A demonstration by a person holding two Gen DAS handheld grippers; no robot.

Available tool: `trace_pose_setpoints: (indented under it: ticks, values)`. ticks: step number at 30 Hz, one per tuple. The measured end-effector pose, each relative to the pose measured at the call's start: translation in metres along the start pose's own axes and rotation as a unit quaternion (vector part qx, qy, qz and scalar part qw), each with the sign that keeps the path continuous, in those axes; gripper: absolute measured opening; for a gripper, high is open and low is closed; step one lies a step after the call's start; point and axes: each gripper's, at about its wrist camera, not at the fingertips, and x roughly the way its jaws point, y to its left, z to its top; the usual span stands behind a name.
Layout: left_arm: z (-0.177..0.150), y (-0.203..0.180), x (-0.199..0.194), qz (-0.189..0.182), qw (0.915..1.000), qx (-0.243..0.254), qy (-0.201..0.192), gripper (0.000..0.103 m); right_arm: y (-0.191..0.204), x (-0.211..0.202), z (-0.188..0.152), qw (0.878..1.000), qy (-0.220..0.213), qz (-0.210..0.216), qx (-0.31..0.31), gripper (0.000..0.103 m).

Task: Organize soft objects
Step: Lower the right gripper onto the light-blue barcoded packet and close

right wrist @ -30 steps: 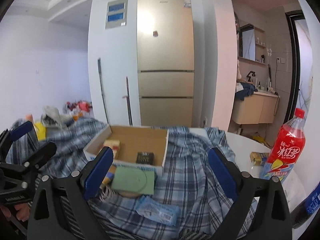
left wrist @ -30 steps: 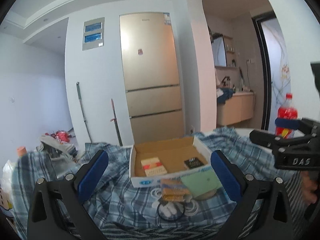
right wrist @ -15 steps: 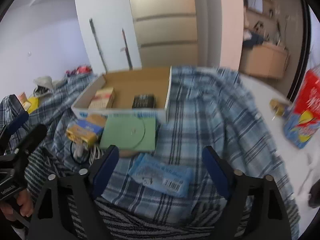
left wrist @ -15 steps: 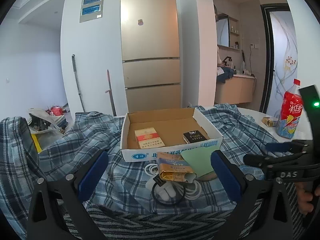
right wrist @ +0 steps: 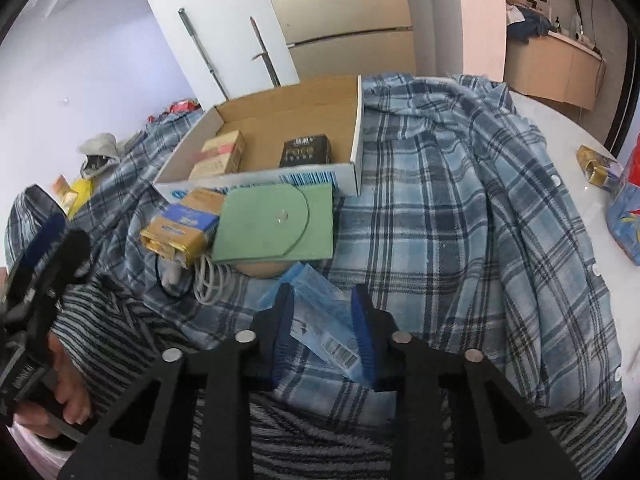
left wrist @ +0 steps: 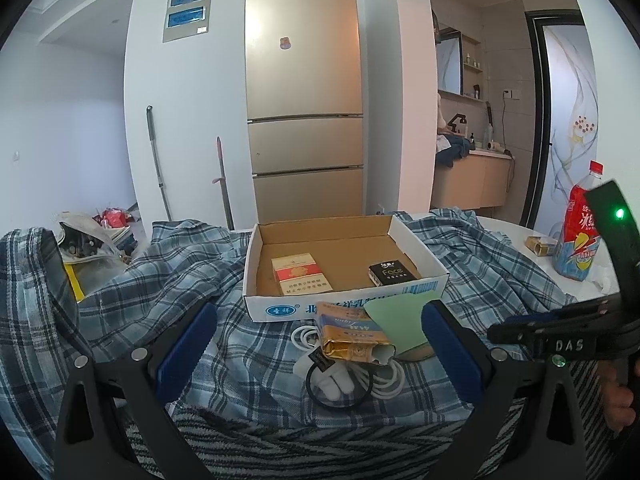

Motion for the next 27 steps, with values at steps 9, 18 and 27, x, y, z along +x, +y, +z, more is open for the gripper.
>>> trace_pose_setpoints:
  ticks: [9, 18, 27]
  values:
    - [0.0, 0.001, -0.001, -0.001, 1.0, 0.001, -0.003, 0.103, 0.005, 0.024, -0.002, 0.998, 0.045, -0.03, -0.026, 0.0]
    - [-0.001, -0.003, -0.002, -0.004, 1.0, 0.006, -0.002, 0.103, 0.006, 0.011, 0.001, 0.999, 0.042, 0.012, -0.007, 0.0]
    - [-0.001, -0.003, -0.003, -0.003, 1.0, 0.004, -0.004, 0.103, 0.01, 0.024, -0.002, 0.998, 0.059, 0.003, -0.02, 0.0]
